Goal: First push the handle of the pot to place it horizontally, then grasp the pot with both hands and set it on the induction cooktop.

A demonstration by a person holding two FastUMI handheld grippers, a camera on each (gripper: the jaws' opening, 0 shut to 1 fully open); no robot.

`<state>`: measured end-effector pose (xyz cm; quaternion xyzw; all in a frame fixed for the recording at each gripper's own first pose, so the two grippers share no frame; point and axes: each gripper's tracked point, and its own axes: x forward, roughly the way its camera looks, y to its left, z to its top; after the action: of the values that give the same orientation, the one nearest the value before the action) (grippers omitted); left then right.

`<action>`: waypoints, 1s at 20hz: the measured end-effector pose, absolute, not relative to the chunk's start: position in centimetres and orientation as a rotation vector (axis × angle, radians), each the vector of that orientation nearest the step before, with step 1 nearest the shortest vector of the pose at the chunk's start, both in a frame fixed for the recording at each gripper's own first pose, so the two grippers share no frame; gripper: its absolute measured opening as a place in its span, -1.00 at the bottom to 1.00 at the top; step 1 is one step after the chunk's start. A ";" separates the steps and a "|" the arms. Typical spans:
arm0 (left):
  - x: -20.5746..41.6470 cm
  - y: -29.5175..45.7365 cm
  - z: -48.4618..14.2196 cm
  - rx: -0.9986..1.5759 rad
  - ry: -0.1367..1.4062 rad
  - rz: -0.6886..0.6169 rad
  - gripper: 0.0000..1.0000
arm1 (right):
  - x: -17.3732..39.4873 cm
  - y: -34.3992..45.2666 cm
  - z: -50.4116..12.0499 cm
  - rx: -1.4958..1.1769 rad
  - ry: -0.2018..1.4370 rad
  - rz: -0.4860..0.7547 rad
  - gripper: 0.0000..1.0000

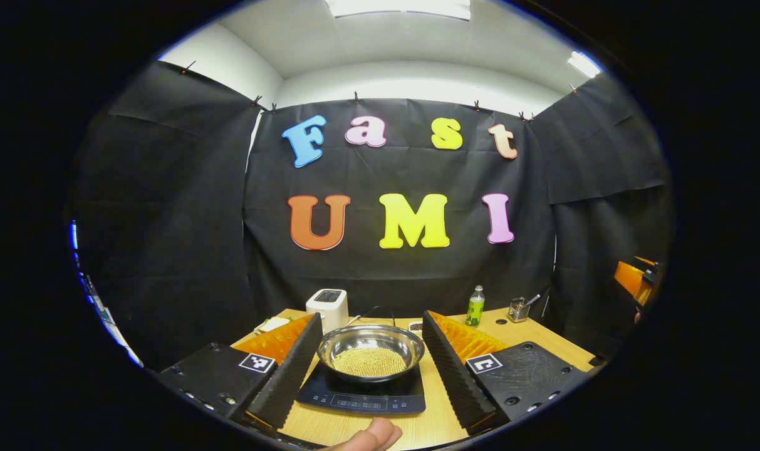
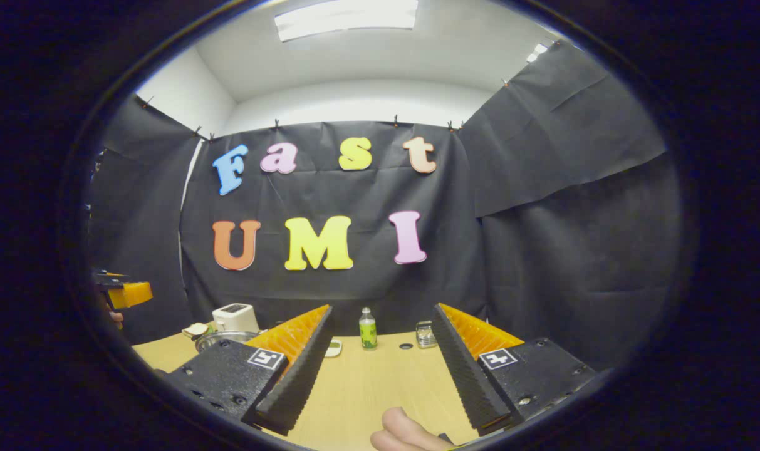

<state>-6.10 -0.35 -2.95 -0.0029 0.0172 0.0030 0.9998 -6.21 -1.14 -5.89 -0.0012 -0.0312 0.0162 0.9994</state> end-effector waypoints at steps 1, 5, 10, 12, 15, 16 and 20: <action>-6.3 -0.4 -2.7 0.003 0.024 0.009 0.90 | -6.5 -1.6 -5.7 -0.006 -0.078 0.022 0.92; -7.0 -1.6 -2.3 0.019 -0.001 -0.012 0.89 | -7.1 -2.1 -5.6 -0.010 -0.088 -0.007 0.92; -7.3 -1.7 -2.8 0.035 0.001 -0.015 0.90 | -7.1 -1.8 -6.1 0.001 -0.063 0.004 0.95; -7.3 -1.7 -3.2 0.034 0.008 -0.011 0.89 | -7.0 -1.8 -6.2 0.007 -0.059 0.001 0.92; -7.1 -1.7 -3.3 0.036 0.012 -0.010 0.89 | -6.7 -1.6 -6.6 0.022 -0.049 -0.003 0.92; -7.1 -1.8 -3.3 0.039 0.008 -0.012 0.90 | -6.7 -1.5 -6.7 0.027 -0.044 0.000 0.92; -7.1 -2.2 -3.4 0.050 0.001 -0.024 0.89 | -6.5 -0.9 -7.1 0.033 -0.040 0.019 0.93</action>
<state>-7.13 -2.15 -3.41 0.0251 0.0004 -0.0121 0.9996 -6.53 -0.92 -7.11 0.0164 -0.0201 0.0097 0.9996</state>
